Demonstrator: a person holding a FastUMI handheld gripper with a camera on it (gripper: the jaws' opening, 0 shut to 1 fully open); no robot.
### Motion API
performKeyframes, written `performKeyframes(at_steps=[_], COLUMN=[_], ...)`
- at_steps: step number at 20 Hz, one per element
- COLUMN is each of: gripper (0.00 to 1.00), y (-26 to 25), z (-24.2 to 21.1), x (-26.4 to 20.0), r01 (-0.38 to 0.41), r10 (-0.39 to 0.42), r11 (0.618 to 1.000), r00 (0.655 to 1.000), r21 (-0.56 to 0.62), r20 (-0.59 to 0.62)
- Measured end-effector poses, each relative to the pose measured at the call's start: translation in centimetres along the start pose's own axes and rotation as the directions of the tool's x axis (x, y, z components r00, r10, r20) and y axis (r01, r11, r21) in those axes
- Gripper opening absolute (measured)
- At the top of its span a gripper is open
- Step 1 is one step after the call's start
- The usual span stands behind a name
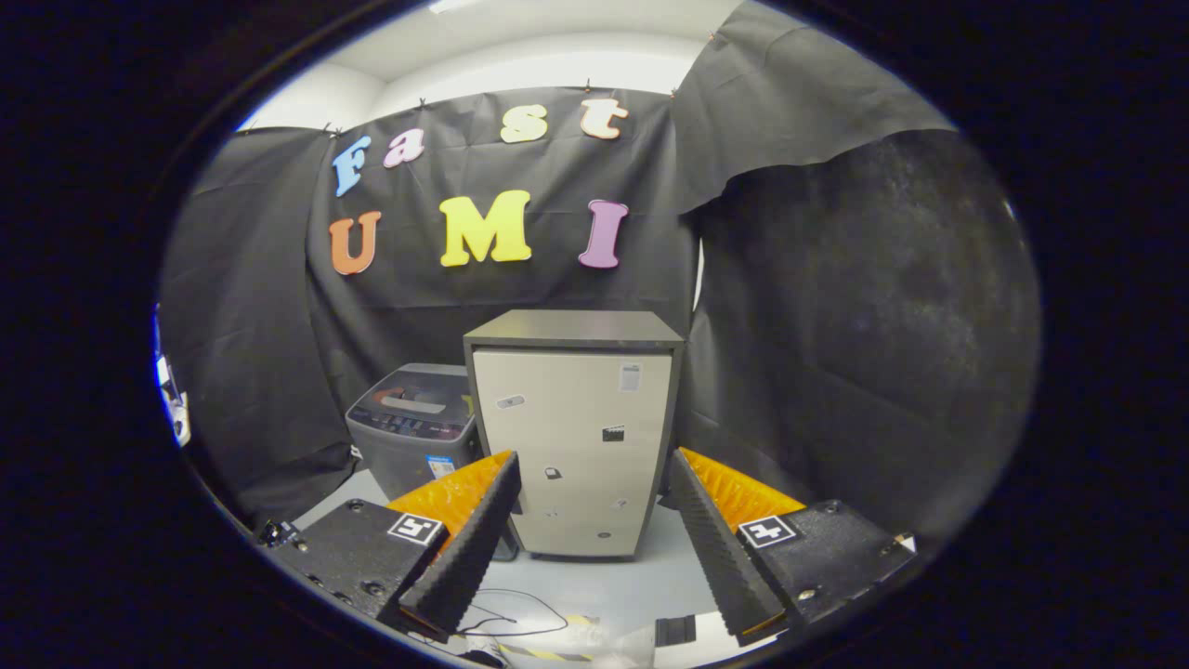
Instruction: Put the clothes into the washing machine and then close the washing machine lid.
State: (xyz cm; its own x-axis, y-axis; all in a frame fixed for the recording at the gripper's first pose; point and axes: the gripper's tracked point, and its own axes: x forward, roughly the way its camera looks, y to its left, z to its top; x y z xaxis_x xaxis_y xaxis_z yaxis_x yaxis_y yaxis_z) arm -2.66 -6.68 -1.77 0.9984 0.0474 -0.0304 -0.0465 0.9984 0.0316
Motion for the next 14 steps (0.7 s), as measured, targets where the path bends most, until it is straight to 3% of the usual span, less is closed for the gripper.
performKeyframes(at_steps=[14], gripper=[1.0], y=[-0.21], z=[-0.43], x=[-0.6], r01=[0.017], r10=[-0.018], r11=[0.999], r00=[1.0], r21=[-0.027], r20=[-0.004])
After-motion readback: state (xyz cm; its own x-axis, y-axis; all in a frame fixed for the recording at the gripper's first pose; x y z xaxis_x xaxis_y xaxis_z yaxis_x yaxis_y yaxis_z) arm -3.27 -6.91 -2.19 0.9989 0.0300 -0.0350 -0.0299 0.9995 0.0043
